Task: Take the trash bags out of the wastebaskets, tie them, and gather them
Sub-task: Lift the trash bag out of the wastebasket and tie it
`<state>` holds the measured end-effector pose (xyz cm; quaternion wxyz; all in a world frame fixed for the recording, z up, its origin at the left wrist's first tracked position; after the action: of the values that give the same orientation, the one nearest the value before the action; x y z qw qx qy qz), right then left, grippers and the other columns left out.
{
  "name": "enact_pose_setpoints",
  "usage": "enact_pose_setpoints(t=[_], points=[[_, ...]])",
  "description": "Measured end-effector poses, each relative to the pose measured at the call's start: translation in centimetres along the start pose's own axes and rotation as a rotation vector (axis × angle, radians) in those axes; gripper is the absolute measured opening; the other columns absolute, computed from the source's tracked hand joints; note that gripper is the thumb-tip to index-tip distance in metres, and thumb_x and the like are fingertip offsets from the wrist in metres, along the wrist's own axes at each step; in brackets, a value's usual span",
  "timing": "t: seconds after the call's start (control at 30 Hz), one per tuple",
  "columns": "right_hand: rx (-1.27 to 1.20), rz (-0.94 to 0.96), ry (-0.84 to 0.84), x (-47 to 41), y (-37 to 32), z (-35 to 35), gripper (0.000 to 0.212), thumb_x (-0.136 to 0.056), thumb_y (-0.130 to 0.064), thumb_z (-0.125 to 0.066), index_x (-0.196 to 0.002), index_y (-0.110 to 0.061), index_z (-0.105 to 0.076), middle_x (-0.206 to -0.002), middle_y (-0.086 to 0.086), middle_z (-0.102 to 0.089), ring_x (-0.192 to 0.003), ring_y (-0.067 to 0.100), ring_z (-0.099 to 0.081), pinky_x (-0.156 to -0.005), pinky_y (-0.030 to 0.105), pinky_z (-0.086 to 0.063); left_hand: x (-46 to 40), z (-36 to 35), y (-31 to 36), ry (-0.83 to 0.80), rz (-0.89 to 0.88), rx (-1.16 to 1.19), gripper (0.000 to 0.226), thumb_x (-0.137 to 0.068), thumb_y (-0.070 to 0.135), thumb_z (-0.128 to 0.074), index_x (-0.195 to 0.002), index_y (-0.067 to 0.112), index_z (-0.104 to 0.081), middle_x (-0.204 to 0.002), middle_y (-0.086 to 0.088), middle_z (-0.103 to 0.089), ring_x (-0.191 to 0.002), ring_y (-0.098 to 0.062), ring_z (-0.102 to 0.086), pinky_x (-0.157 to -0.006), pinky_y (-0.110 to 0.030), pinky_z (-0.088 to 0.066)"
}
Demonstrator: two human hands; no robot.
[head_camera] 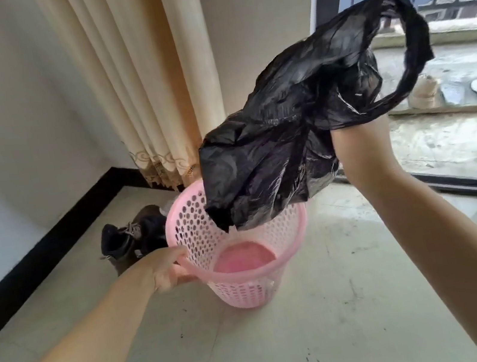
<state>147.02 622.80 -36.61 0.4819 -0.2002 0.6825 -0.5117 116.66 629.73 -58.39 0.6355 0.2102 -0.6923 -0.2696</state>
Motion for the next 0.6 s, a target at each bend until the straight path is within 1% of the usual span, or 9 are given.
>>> enact_pose_setpoints(t=[0.03, 0.1, 0.17, 0.23, 0.3, 0.37, 0.43, 0.5, 0.6], points=[[-0.017, -0.019, 0.029, -0.1, -0.2, 0.9, 0.014, -0.084, -0.006, -0.050, -0.084, -0.018, -0.056, -0.078, -0.010, -0.054, -0.075, 0.003, -0.047, -0.074, 0.017, -0.045, 0.1, -0.8, 0.3, -0.018, -0.018, 0.069, 0.033, -0.096, 0.007, -0.043, -0.129, 0.009, -0.037, -0.131, -0.024, -0.048, -0.075, -0.039, -0.071, -0.052, -0.038, -0.060], [-0.019, -0.057, 0.062, -0.2, -0.1, 2.6, 0.007, -0.088, 0.004, -0.048, -0.089, 0.001, -0.053, -0.077, -0.002, -0.047, -0.064, -0.003, -0.042, -0.064, 0.009, -0.040, -0.5, -2.5, 0.9, 0.002, -0.041, 0.194, 0.041, -0.100, 0.012, -0.039, -0.140, 0.010, -0.033, -0.142, -0.026, -0.038, -0.075, -0.042, -0.070, -0.045, -0.036, -0.058], [0.158, -0.066, 0.056, -0.1, 0.3, 4.1, 0.008, -0.088, 0.006, -0.047, -0.091, 0.013, -0.051, -0.078, 0.005, -0.045, -0.064, 0.002, -0.039, -0.058, 0.012, -0.036, -0.7, -5.1, 1.3, 0.026, -0.066, 0.313, 0.044, -0.100, 0.014, -0.040, -0.142, 0.014, -0.028, -0.146, -0.027, -0.027, -0.087, -0.042, -0.067, -0.044, -0.040, -0.058], [0.307, -0.069, 0.037, 0.3, 1.5, 5.5, 0.010, -0.085, 0.000, -0.048, -0.085, 0.009, -0.051, -0.074, 0.010, -0.050, -0.070, 0.013, -0.039, -0.060, 0.025, -0.037, -0.8, -7.9, 1.7, 0.028, -0.083, 0.434, 0.035, -0.100, 0.013, -0.041, -0.133, 0.015, -0.032, -0.140, -0.028, -0.028, -0.097, -0.039, -0.063, -0.055, -0.046, -0.059], [0.439, -0.121, 0.011, 1.2, 3.6, 6.7, 0.010, -0.083, -0.004, -0.047, -0.077, 0.004, -0.050, -0.073, 0.016, -0.056, -0.070, 0.018, -0.042, -0.062, 0.033, -0.037, -1.2, -10.2, 2.0, 0.028, -0.103, 0.524, 0.030, -0.098, 0.011, -0.044, -0.127, 0.012, -0.034, -0.140, -0.025, -0.028, -0.099, -0.038, -0.060, -0.074, -0.050, -0.058], [0.538, -0.216, -0.033, 2.6, 6.4, 7.7, 0.012, -0.083, -0.002, -0.046, -0.074, 0.005, -0.048, -0.070, 0.021, -0.055, -0.067, 0.019, -0.042, -0.059, 0.031, -0.035, -1.8, -11.7, 1.8, 0.052, -0.120, 0.547, 0.040, -0.098, 0.011, -0.046, -0.136, 0.010, -0.033, -0.146, -0.024, -0.023, -0.092, -0.038, -0.062, -0.089, -0.051, -0.053], [0.610, -0.304, -0.094, 4.5, 8.9, 8.2, 0.013, -0.084, -0.003, -0.045, -0.074, 0.004, -0.049, -0.068, 0.017, -0.056, -0.066, 0.021, -0.045, -0.055, 0.030, -0.033, -2.2, -12.9, 1.5, 0.044, -0.138, 0.545, 0.044, -0.098, 0.012, -0.047, -0.139, 0.009, -0.031, -0.146, -0.023, -0.024, -0.078, -0.035, -0.062, -0.096, -0.049, -0.050], [0.642, -0.392, -0.131, 6.3, 11.3, 8.4, 0.014, -0.088, -0.008, -0.044, -0.081, -0.001, -0.054, -0.076, 0.011, -0.062, -0.072, 0.025, -0.052, -0.058, 0.030, -0.038, -2.2, -13.8, 1.2, 0.019, -0.156, 0.536, 0.045, -0.098, 0.014, -0.048, -0.139, 0.009, -0.031, -0.144, -0.021, -0.027, -0.077, -0.033, -0.060, -0.097, -0.047, -0.050], [0.652, -0.557, -0.169, 8.8, 15.1, 8.1, 0.017, -0.091, -0.017, -0.045, -0.095, -0.008, -0.059, -0.091, 0.012, -0.066, -0.087, 0.031, -0.060, -0.073, 0.038, -0.050, -1.9, -14.3, 0.7, 0.016, -0.200, 0.497, 0.041, -0.097, 0.019, -0.050, -0.134, 0.007, -0.038, -0.129, -0.016, -0.036, -0.079, -0.028, -0.059, -0.075, -0.040, -0.059]])
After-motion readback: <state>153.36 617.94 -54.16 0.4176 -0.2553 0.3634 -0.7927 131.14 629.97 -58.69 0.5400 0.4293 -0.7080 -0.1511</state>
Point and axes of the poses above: each hand's wrist, its own x-axis away from the middle knuckle, its own z-axis out of the back of the hand, y = z × x, the point moved 4 cm from there along -x, towards the middle knuckle
